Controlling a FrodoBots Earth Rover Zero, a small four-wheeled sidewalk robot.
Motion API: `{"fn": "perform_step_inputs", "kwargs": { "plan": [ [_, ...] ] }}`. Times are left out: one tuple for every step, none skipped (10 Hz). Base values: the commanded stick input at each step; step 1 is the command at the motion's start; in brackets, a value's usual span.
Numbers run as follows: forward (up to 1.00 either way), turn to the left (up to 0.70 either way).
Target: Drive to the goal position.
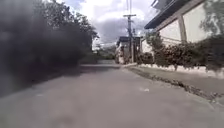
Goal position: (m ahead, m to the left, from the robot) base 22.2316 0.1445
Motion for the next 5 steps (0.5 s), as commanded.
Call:
{"fn": "perform_step_inputs", "kwargs": {
  "plan": [
    [1.0,0.0],
    [1.0,0.0],
    [1.0,0.0],
    [1.0,0.0],
    [1.0,0.0]
  ]
}}
